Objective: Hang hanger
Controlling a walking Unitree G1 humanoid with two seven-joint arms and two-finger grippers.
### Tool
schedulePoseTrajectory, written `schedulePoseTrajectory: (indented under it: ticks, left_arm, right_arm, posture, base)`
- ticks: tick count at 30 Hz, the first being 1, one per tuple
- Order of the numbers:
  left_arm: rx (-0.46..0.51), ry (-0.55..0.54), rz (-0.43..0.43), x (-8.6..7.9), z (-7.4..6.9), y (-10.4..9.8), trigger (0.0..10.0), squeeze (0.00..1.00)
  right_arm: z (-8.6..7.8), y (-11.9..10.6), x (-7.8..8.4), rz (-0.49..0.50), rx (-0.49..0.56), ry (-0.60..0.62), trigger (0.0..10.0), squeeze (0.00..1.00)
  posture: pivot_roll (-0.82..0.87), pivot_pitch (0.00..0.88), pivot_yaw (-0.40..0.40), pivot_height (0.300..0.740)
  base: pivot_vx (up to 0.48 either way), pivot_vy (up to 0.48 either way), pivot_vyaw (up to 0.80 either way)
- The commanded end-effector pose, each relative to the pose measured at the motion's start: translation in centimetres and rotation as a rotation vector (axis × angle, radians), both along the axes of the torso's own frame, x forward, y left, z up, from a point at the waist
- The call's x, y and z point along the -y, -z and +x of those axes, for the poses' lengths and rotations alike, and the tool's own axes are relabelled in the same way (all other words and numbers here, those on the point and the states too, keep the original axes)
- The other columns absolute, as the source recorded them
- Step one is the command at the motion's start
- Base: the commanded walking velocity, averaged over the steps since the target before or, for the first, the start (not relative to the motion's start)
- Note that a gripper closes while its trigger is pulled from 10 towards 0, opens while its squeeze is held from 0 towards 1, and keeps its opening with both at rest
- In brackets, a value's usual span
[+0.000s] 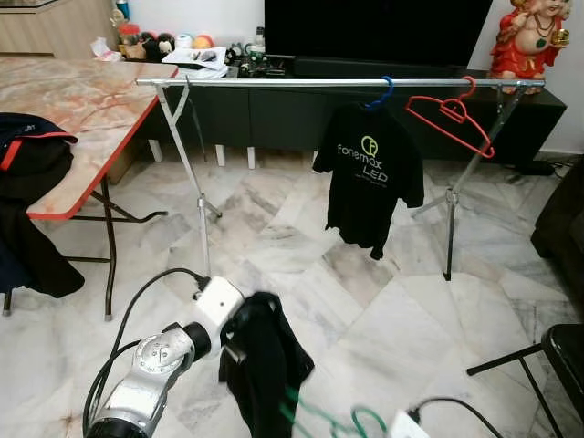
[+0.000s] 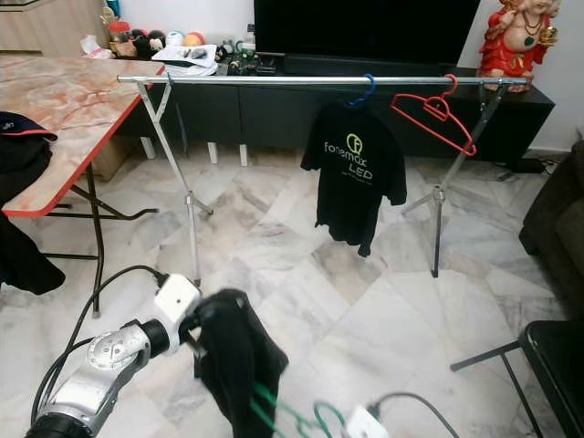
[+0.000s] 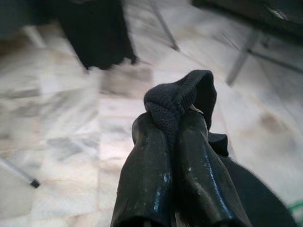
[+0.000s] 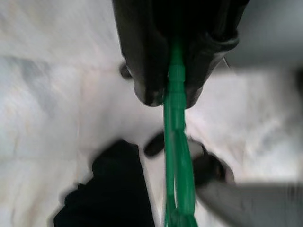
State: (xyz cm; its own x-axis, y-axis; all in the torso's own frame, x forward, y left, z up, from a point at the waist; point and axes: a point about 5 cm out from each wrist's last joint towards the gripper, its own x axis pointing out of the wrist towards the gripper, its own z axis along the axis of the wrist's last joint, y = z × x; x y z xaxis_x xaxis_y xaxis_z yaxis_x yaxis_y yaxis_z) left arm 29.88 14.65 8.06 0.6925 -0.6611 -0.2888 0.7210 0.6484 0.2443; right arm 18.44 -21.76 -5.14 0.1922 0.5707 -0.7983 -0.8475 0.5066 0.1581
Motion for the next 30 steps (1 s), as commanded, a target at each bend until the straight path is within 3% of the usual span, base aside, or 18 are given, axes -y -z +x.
schedulePoseTrajectory:
  ticks: [1,3,5,7,11,15,16,18,20,23,25,26,28,30]
  left_arm:
    - [0.095,0.057,0.007,0.7,0.6,-1.9,10.0,0.0]
    - [0.112,0.074,0.041,0.8,0.8,-2.1,10.0,0.0]
    - [0.145,0.024,0.029,0.8,1.4,-2.4,10.0,0.0]
    - [0.162,-0.095,-0.012,0.1,1.8,-2.3,10.0,0.0]
    - [0.168,-0.211,-0.023,-1.0,1.9,-1.7,10.0,0.0]
    - [0.172,-0.519,-0.152,-3.9,2.0,-1.3,10.0,0.0]
    - [0.172,-0.519,-0.152,-3.9,2.0,-1.3,10.0,0.0]
    - [0.176,-0.613,-0.231,-4.7,1.8,-1.5,10.0,0.0]
    - [0.184,-0.73,-0.311,-5.8,1.4,-1.6,10.0,0.0]
    - [0.185,-0.769,-0.337,-6.1,1.2,-1.5,10.0,0.0]
    - [0.209,-0.811,-0.386,-6.9,0.3,-1.8,10.0,0.0]
    - [0.209,-0.811,-0.386,-6.9,0.3,-1.8,10.0,0.0]
    - [0.246,-0.829,-0.431,-7.1,-0.1,-2.7,10.0,0.0]
    - [0.274,-0.818,-0.496,-6.4,-0.3,-4.0,10.0,0.0]
  right_arm:
    - [-0.8,0.4,0.3,-0.057,-0.051,-0.063,0.0,0.0]
    - [-0.3,-0.2,2.2,-0.193,-0.072,-0.198,0.0,0.0]
    - [0.8,-1.1,3.2,-0.242,-0.054,-0.222,0.0,0.0]
    - [2.5,-2.3,3.6,-0.261,0.039,-0.193,0.0,0.0]
    - [4.3,-3.3,3.8,-0.277,0.167,-0.088,0.0,0.0]
    - [5.7,-3.6,3.0,-0.133,0.276,0.249,0.0,0.0]
    - [5.7,-3.6,3.0,-0.133,0.276,0.249,0.0,0.0]
    - [5.6,-3.0,2.4,-0.106,0.292,0.341,0.0,0.0]
    - [5.3,-2.2,1.4,-0.037,0.306,0.529,0.0,0.0]
    - [5.1,-1.9,1.0,-0.002,0.3,0.599,0.0,0.0]
    - [4.3,-0.8,-0.4,0.08,0.281,0.817,0.0,0.0]
    - [4.3,-0.8,-0.4,0.08,0.281,0.817,0.0,0.0]
    - [3.0,0.5,-1.3,0.088,0.244,0.971,0.0,0.0]
    - [1.4,1.6,-0.8,0.058,0.183,1.185,0.0,0.0]
  posture:
    - [-0.01,0.043,-0.012,0.74]
    - [-0.01,0.049,-0.028,0.74]
    - [-0.01,0.05,-0.033,0.74]
    - [-0.02,0.056,-0.036,0.74]
    - [-0.03,0.061,-0.035,0.74]
    - [-0.03,0.073,-0.033,0.74]
    - [-0.03,0.073,-0.033,0.74]
    - [-0.03,0.08,-0.035,0.74]
    - [-0.02,0.089,-0.025,0.74]
    - [-0.02,0.09,-0.022,0.74]
    - [-0.02,0.102,-0.009,0.74]
    - [-0.02,0.102,-0.009,0.74]
    - [0.0,0.108,-0.002,0.74]
    - [0.0,0.111,0.012,0.74]
  base:
    - [0.0,0.0,0.0]
    - [0.0,0.0,0.0]
    - [0.0,0.0,0.0]
    - [0.0,0.0,0.0]
    - [0.0,0.0,0.0]
    - [0.0,0.0,0.0]
    - [0.0,0.0,0.0]
    - [0.0,0.0,0.0]
    - [0.0,0.0,0.0]
    - [0.0,0.0,0.0]
    - [0.0,0.0,0.0]
    - [0.0,0.0,0.0]
    - [0.0,0.0,0.0]
    - [0.0,0.0,0.0]
